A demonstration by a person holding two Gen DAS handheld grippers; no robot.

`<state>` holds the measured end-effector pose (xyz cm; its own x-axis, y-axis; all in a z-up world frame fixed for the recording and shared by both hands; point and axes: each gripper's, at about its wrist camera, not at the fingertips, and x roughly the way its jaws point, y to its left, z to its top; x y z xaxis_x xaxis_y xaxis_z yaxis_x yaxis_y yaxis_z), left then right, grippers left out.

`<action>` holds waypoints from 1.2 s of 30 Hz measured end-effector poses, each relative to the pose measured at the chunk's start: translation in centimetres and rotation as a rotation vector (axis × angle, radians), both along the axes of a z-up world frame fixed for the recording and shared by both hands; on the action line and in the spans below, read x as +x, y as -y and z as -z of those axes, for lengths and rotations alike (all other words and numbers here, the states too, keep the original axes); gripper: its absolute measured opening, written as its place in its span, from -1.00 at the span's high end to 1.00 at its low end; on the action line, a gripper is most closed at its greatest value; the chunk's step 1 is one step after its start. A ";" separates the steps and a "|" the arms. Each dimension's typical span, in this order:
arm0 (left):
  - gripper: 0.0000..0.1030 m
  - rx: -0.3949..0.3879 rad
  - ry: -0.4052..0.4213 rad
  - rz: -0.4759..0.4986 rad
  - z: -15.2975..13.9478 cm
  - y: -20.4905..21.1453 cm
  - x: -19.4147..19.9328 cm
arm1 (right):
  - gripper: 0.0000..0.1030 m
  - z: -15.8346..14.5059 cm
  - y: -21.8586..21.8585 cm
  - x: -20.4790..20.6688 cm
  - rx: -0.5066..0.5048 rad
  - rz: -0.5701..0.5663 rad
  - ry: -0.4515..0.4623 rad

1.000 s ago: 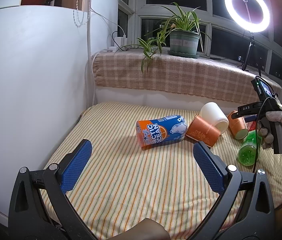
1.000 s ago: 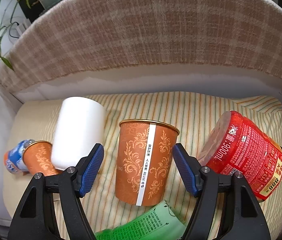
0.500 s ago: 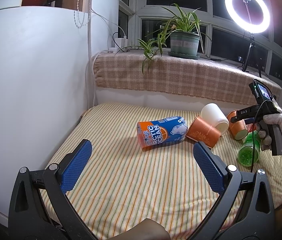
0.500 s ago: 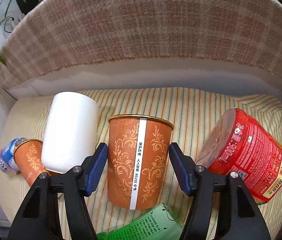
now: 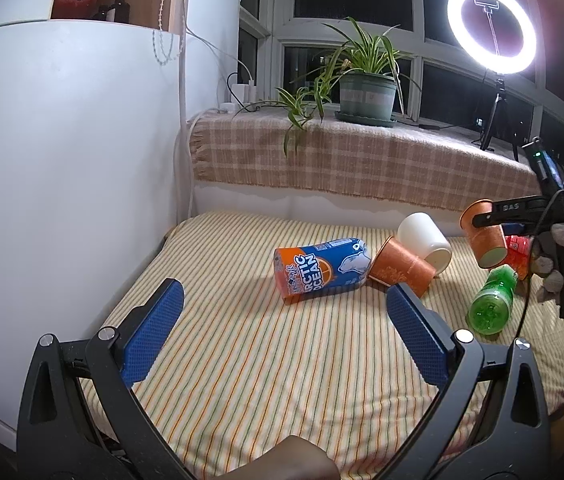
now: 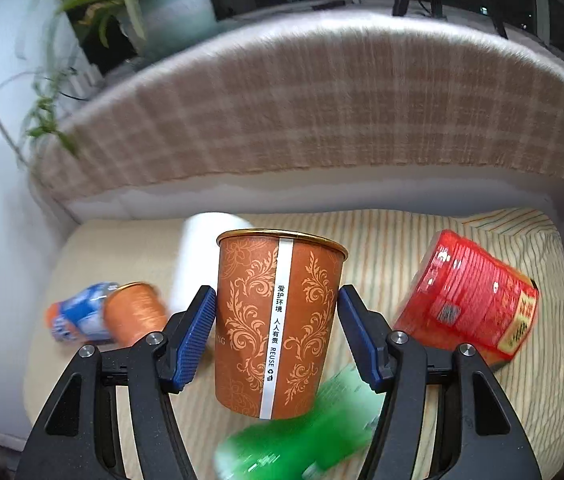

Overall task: Flip cup upright
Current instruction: 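Lift the orange cup off the bed with the right gripper, then grasp the orange cup with the left gripper while the right gripper releases it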

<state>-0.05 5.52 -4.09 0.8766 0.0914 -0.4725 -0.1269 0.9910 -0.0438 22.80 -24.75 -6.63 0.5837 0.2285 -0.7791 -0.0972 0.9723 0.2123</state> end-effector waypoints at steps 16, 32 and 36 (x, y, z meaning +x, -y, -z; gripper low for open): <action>-0.99 -0.017 -0.029 0.035 0.4 0.5 -0.5 | -0.21 1.3 -3.7 -11.0 0.240 -0.155 -0.049; -0.99 -0.216 -0.200 0.171 2.8 1.1 1.9 | -0.34 6.7 -6.2 -13.8 0.253 -0.192 -0.183; -0.99 -0.280 -0.262 0.236 3.5 1.9 3.2 | -0.38 6.3 -5.9 -14.1 0.261 -0.196 -0.168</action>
